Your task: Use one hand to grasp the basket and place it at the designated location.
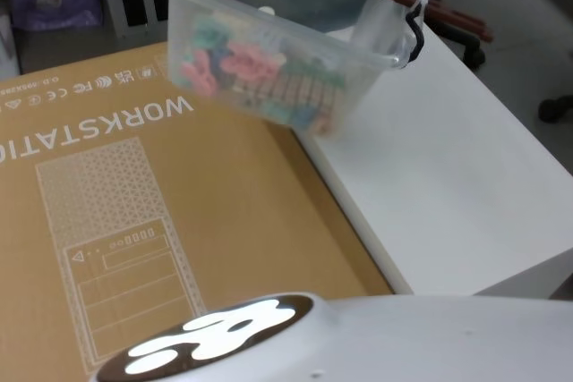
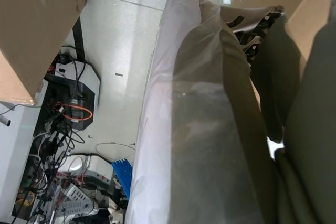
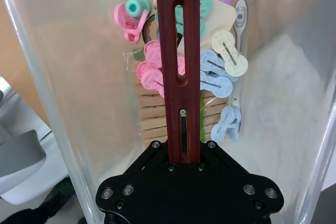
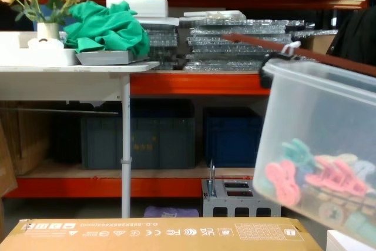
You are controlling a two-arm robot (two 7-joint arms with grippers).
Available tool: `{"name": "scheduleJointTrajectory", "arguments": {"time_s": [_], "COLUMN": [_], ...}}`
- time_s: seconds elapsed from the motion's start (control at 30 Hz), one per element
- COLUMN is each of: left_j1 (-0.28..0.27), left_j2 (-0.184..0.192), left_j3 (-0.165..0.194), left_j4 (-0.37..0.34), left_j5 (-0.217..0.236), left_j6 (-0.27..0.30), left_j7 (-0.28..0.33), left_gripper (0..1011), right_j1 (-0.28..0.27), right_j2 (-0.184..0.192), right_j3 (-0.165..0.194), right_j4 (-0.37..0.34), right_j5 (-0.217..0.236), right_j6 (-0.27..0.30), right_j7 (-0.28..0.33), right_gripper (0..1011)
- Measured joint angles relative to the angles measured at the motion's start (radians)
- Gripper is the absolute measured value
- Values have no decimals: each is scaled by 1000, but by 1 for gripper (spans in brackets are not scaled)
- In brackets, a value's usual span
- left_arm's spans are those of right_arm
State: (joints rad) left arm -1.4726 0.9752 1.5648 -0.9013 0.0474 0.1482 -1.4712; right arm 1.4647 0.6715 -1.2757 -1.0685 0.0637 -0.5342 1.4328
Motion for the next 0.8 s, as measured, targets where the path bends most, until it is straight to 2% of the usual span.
{"name": "scheduleJointTrajectory", "arguments": {"time_s": [0.2,0.23,0.57,0.8], "left_j1": [0,0,0,0], "left_j2": [0,0,0,0], "left_j3": [0,0,0,0], "left_j4": [0,0,0,0], "left_j5": [0,0,0,0], "left_j6": [0,0,0,0], "left_j7": [0,0,0,0], "left_gripper": [0,0,0,0], "right_j1": [6,10,18,17], "right_j2": [3,10,28,35], "right_j3": [14,22,42,48], "right_j4": [48,82,174,212], "right_j5": [-5,-6,-20,-36], "right_j6": [22,43,114,150], "right_j7": [5,7,26,42], "right_gripper": [0,0,0,0]}}
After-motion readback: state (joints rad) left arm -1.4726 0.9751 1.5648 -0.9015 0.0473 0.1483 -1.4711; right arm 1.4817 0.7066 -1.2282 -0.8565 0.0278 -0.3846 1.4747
